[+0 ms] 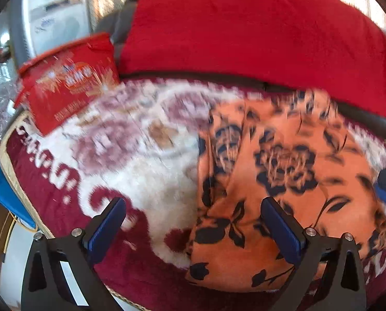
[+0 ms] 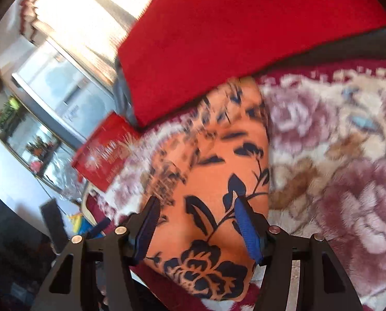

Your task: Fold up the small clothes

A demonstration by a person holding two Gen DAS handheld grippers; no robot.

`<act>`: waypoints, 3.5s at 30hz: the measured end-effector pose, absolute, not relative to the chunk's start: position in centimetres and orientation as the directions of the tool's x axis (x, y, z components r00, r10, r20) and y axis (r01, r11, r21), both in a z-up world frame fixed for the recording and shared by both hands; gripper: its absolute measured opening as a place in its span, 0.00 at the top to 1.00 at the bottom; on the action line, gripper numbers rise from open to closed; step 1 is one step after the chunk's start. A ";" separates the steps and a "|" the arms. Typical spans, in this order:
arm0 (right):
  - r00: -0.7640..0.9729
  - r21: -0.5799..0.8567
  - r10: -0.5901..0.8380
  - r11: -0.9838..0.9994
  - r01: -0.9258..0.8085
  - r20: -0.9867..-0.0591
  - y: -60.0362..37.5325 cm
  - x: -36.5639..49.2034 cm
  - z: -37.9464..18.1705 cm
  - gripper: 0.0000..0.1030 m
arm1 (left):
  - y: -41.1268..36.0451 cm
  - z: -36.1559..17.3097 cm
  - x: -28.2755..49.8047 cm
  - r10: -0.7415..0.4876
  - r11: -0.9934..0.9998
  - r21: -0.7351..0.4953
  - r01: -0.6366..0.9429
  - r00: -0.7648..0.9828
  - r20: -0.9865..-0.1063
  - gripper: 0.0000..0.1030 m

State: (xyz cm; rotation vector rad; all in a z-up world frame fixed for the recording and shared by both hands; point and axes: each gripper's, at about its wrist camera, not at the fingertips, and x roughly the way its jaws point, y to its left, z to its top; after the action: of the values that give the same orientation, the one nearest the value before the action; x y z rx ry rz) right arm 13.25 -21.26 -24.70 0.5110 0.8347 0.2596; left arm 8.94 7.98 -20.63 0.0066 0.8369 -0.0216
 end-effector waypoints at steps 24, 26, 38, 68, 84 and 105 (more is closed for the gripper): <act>0.640 0.651 0.435 0.747 0.136 -0.633 -25.5 14.8 -26.7 0.32 | 15.3 -22.7 11.4 -0.267 0.932 -0.358 -0.060 0.552 -0.790 0.00; 0.625 0.677 0.465 0.722 0.142 -0.627 -25.9 15.7 -27.4 0.32 | 14.6 -22.3 11.9 -0.336 0.919 -0.394 0.007 0.535 -0.775 0.00; 0.582 0.728 0.547 0.675 0.121 -0.602 -25.2 18.5 -29.4 0.29 | 8.5 -22.5 14.3 -0.279 0.959 -0.222 0.174 0.472 -0.836 0.00; 0.541 0.738 0.594 0.671 0.074 -0.595 -25.2 20.1 -29.9 0.24 | 8.2 -22.7 14.8 -0.284 0.958 -0.227 0.175 0.472 -0.835 0.00; 0.561 0.676 0.534 0.734 0.063 -0.633 -23.7 19.5 -29.3 0.34 | 8.3 -22.8 14.8 -0.289 0.957 -0.238 0.165 0.464 -0.837 0.00; 0.671 0.589 0.500 0.800 -0.115 -0.547 -19.8 17.4 -25.5 0.65 | 7.4 -22.1 14.5 -0.284 0.959 -0.236 0.160 0.473 -0.834 0.00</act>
State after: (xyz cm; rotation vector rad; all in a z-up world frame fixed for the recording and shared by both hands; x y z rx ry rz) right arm 17.36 -19.81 -25.47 0.5499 0.7628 0.3662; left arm 14.54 7.39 -22.06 -0.1314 1.0443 -0.2724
